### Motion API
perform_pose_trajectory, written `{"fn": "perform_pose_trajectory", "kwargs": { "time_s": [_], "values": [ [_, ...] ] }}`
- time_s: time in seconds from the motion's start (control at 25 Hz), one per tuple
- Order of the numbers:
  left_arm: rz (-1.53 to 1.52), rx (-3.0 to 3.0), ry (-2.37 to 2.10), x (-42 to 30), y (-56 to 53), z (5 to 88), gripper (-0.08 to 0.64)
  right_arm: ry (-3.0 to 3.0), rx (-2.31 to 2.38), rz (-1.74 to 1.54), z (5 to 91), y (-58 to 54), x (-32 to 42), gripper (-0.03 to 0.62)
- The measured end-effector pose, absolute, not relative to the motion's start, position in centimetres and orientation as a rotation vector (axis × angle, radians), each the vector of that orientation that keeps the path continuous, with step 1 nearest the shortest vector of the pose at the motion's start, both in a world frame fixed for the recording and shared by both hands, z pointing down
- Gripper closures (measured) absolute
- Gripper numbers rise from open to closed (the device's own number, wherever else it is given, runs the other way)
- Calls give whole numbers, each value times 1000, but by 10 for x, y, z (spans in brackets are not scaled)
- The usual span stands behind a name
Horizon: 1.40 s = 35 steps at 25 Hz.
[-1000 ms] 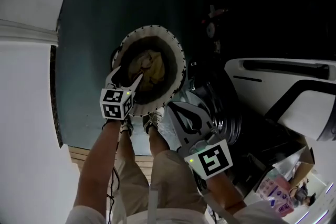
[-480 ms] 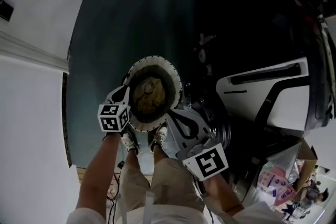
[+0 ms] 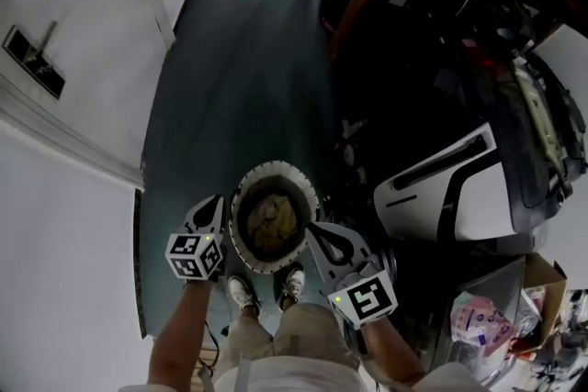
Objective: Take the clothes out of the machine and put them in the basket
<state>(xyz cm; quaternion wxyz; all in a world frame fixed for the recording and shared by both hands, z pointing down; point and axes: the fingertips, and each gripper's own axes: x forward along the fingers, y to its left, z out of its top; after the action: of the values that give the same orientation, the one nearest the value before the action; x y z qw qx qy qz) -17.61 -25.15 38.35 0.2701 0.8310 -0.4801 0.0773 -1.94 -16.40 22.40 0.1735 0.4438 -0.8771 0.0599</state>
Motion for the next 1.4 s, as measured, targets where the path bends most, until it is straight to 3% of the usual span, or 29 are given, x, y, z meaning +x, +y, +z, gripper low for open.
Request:
{"fn": "perform_pose_trajectory", "kwargs": {
  "time_s": [0.76, 1.08, 1.4],
  "values": [
    [-385, 2399, -1557, -239, -209, 94, 546, -2528, 1480, 14, 106, -176, 43, 580],
    [-540, 2397, -1654, -255, -173, 36, 546, -2539, 1530, -48, 75, -170, 68, 580],
    [-591, 2324, -1695, -266, -158, 31, 546, -2520, 1569, -98, 55, -161, 87, 580]
  ]
}}
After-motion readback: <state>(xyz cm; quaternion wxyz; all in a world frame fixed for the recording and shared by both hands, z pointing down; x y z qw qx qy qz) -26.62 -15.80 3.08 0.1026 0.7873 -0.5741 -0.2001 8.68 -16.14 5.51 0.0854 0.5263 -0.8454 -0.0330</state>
